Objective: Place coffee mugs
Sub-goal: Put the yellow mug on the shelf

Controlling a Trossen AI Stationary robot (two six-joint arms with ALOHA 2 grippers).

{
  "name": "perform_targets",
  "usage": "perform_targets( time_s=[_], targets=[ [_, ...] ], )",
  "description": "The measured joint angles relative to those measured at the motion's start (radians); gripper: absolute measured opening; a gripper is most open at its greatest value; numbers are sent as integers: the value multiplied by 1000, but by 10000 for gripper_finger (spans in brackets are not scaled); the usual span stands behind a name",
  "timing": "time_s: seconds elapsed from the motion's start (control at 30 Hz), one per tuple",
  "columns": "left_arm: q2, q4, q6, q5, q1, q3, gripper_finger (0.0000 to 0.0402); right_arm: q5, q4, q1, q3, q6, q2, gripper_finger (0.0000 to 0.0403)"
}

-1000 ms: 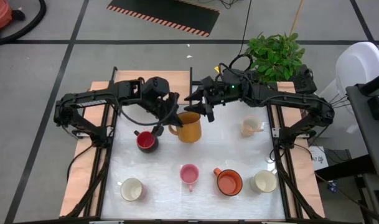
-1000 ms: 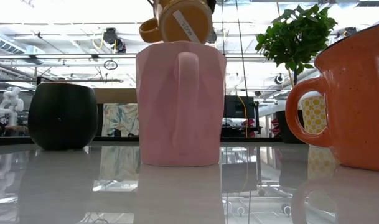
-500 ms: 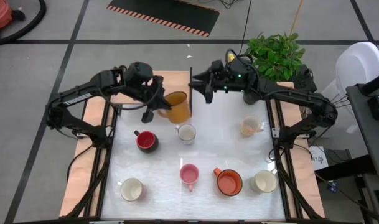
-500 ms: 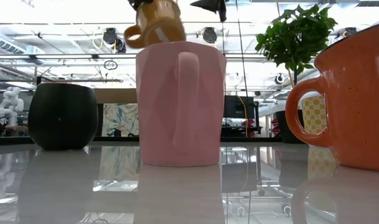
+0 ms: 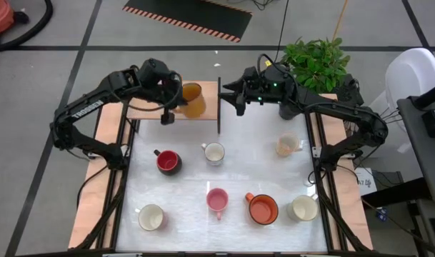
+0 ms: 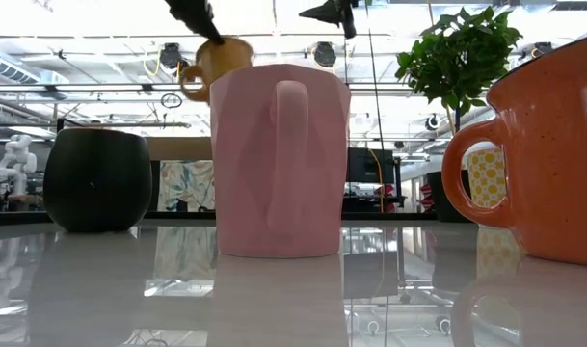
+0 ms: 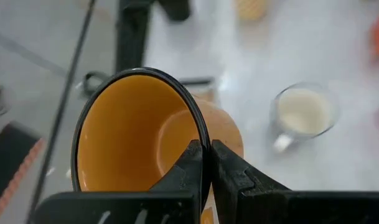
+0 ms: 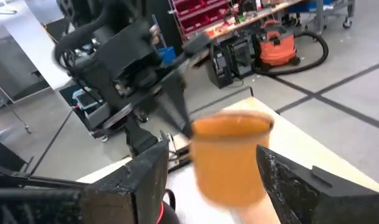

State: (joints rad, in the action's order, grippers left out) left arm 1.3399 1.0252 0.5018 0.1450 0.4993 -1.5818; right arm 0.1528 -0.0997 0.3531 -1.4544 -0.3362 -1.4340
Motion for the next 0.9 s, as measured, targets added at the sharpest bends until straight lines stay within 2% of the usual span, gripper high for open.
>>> perform_targets(
  time_s=[0.2, 0.4, 0.63, 0.7, 0.9],
  targets=[
    [-2, 66, 138, -53, 96, 0, 14, 4, -26, -1, 0, -18, 0, 222],
    [-11, 166, 419, -62, 199, 0, 14, 7, -53, -1, 0, -19, 0, 222],
    [-40, 189, 642, -85, 314, 0, 14, 8, -68, -2, 0, -19, 0, 222],
    [-47, 177, 676, -61, 342, 0, 14, 8, -71, -2, 0, -19, 0, 222],
    [-35, 126, 643, -35, 369, 0, 14, 9, -79, -2, 0, -59, 0, 222]
  ],
)
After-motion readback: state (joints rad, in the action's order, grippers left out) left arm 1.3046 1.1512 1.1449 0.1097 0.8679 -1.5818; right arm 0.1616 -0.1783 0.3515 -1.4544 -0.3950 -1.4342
